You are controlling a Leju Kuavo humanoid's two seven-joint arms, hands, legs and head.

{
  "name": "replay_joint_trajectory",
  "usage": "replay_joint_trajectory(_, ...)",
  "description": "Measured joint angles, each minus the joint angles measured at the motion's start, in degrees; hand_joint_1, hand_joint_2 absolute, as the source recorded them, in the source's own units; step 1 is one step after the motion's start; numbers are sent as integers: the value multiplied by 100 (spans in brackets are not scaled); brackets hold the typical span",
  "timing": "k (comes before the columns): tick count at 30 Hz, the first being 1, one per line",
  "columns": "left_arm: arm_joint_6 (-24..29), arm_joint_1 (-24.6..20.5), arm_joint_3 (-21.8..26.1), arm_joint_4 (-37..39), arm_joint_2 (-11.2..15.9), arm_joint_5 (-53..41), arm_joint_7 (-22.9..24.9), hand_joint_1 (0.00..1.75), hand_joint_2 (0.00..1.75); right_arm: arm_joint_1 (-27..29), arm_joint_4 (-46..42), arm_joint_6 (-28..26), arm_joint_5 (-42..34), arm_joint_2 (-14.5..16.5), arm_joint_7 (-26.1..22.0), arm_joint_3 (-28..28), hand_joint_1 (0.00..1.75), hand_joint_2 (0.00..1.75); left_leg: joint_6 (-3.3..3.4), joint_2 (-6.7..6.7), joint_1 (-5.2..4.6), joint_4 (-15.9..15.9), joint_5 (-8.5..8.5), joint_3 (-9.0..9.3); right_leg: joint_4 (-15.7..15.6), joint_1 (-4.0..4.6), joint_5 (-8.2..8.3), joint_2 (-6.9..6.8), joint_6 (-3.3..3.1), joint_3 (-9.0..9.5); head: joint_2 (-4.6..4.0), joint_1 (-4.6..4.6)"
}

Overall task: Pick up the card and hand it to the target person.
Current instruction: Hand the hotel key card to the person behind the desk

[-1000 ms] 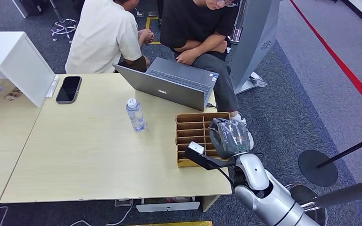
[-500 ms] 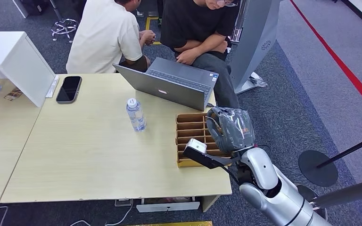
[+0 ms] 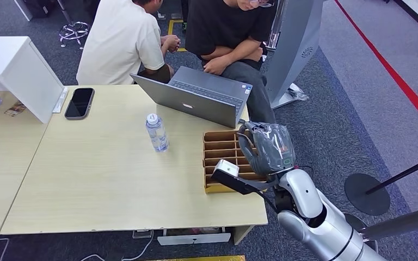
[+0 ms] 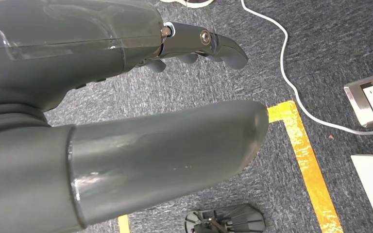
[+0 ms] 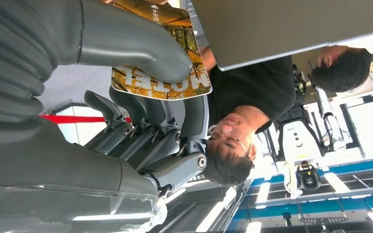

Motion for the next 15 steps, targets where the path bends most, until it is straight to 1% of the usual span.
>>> replay_joint_trajectory(3,-20,-16,0,0,0,-71,39,0,0,-178,55,63,-184,-14,27,-10,164,175,0,0,0,0,0,-1,0,0,0,0,0,0,0,0)
replay_joint_trajectory(6,-82,-73,-1,0,1,-179,107,0,0,-527,390,120,-645,-17,-33,-26,159,175,0,0,0,0,1,-1,0,0,1,0,1,0,0,0)
replay_joint_trajectory(9,-170,-156,-3,0,1,-306,212,0,0,-959,1032,133,-942,-16,-101,-27,157,175,0,-3,0,0,3,-4,1,0,2,-3,1,0,0,-1)
replay_joint_trajectory(12,-216,-219,-9,0,-1,-378,283,0,0,-1373,1793,10,-1153,-8,-319,-25,158,175,0,-7,-1,1,4,-5,1,-1,4,-5,1,0,0,1)
replay_joint_trajectory(15,-223,-252,-15,0,-1,-397,292,0,0,-1613,2380,-93,-1246,10,-463,-24,160,175,-1,-11,-1,2,4,-8,1,-1,3,-8,1,-1,0,1)
